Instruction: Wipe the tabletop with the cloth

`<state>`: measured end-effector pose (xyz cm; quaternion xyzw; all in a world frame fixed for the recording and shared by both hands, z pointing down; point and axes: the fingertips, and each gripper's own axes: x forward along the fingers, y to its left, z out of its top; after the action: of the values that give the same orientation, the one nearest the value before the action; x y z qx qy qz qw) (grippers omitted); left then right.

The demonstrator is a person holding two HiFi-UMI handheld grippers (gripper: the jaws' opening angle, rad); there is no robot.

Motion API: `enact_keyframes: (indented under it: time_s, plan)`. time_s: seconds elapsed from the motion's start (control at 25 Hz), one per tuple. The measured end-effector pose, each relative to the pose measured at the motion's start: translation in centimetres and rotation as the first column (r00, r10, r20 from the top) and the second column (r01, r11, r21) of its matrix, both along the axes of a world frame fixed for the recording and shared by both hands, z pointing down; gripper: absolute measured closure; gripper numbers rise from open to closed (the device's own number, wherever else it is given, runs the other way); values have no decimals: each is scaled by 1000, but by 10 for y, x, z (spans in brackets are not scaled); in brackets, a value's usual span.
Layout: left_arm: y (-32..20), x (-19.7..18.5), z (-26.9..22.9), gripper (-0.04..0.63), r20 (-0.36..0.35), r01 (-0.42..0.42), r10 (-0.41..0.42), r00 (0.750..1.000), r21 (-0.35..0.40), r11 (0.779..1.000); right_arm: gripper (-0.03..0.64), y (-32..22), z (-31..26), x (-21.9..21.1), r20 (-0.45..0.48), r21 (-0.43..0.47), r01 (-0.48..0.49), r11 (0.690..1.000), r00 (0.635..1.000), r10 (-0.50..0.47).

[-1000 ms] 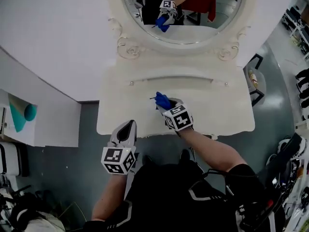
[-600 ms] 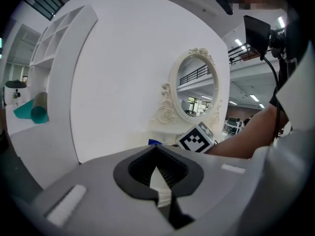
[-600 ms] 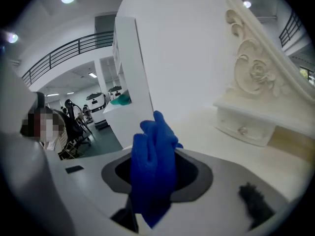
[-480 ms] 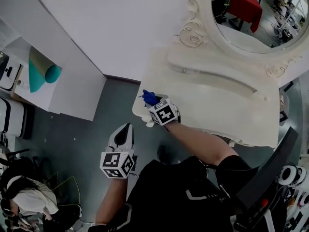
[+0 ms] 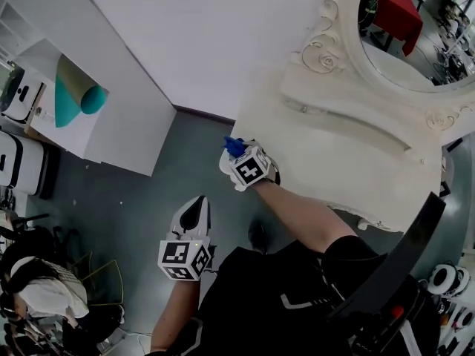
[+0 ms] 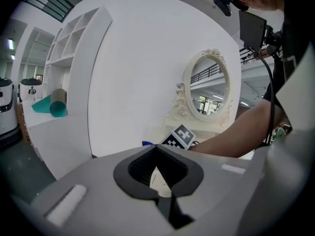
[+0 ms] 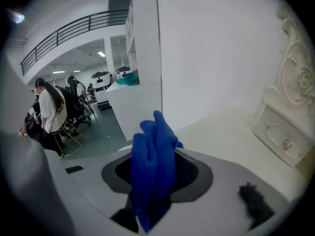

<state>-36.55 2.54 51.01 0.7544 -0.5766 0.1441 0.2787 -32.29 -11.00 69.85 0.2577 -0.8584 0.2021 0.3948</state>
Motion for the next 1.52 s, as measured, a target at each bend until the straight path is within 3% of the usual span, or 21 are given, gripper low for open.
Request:
enact_keyframes:
  time_s: [0.24, 1.0, 1.52]
  plan:
    - [-16, 35, -4, 588, -14, -45, 46, 999, 20, 999, 457, 11, -2, 41, -17, 7, -17, 1000, 1000, 17]
    - [-26, 197, -26, 588, -36, -216, 219, 975, 63, 974, 457, 56, -16, 233, -51, -4, -166, 986, 985, 166]
    - [-20, 290, -34, 588, -56, -353, 357, 932, 79, 932, 457, 79, -24, 343, -71, -3, -300, 954, 952, 299]
